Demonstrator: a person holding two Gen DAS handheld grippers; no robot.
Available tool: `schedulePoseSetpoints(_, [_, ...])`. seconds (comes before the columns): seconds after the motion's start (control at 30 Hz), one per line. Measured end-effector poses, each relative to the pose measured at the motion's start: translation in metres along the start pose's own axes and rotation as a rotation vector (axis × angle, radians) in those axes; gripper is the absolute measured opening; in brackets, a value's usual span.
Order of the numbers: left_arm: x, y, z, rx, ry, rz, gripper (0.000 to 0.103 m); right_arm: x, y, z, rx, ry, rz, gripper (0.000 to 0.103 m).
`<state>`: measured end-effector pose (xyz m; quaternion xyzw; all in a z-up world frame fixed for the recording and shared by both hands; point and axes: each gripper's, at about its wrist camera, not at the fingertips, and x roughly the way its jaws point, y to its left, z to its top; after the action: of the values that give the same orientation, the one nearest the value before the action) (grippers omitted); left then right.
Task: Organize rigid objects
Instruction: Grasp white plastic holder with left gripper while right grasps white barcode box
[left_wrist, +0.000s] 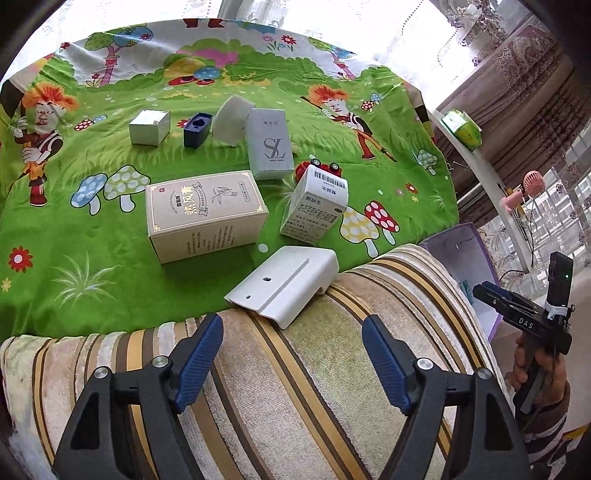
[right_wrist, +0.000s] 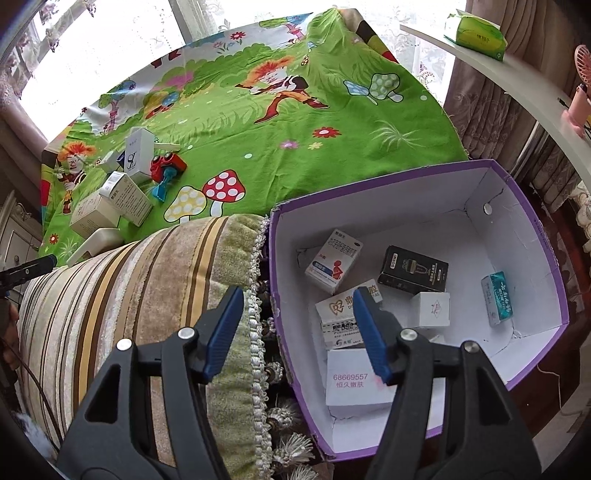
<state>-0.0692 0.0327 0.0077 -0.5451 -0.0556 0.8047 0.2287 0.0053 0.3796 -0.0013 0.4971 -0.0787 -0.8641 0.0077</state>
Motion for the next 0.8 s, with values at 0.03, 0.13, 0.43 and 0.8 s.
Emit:
schedulePoseSetpoints(0.03, [0.004,0.001,0.002,0.017,0.02,-0.003,0.08,0.001,0.004,0.002,-0.011,0.001,0.002,0.066])
schedulePoseSetpoints(0.13, [0.013,0.005,0.009,0.057,0.067,-0.026,0.081,0.004,0.018,0.008,-0.042,0.004,0.018,0.067])
schedulePoseSetpoints(0.43, [0.043,0.03,0.031,0.051,0.181,-0.159,0.082,0.018,0.068,0.033,-0.173,0.012,0.091,0.072])
schedulePoseSetpoints(0.8, [0.075,0.044,0.044,0.043,0.307,-0.311,0.082,0.054,0.144,0.074,-0.404,0.025,0.233,0.079])
